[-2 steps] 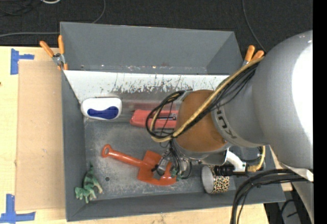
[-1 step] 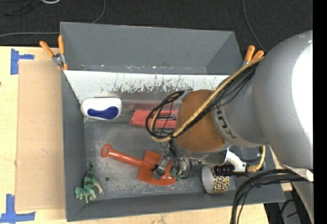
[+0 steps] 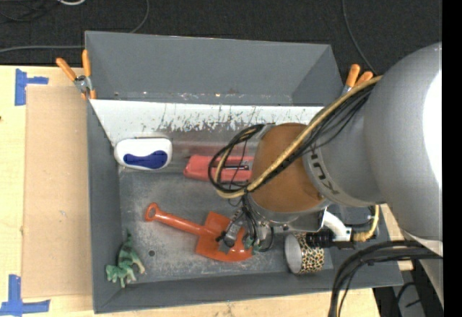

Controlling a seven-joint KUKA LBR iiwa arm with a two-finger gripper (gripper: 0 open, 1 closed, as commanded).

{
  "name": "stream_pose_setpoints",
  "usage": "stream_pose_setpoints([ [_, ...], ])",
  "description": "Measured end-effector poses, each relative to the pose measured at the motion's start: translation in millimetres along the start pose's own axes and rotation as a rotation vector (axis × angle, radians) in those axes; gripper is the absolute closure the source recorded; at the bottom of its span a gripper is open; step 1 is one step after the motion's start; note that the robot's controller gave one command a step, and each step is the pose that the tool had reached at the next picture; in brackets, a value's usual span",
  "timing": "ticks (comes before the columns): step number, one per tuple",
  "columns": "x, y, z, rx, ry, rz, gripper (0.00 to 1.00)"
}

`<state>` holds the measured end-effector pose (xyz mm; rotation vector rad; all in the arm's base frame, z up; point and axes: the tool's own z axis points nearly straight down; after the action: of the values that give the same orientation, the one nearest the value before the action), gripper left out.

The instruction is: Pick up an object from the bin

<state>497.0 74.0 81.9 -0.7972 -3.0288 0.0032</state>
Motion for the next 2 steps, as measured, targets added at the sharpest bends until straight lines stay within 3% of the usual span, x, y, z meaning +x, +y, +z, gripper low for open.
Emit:
stream_pose_setpoints([
  [2,-1.0,0.3,-27.4,-0.003,-0.003,-0.001,1.00],
])
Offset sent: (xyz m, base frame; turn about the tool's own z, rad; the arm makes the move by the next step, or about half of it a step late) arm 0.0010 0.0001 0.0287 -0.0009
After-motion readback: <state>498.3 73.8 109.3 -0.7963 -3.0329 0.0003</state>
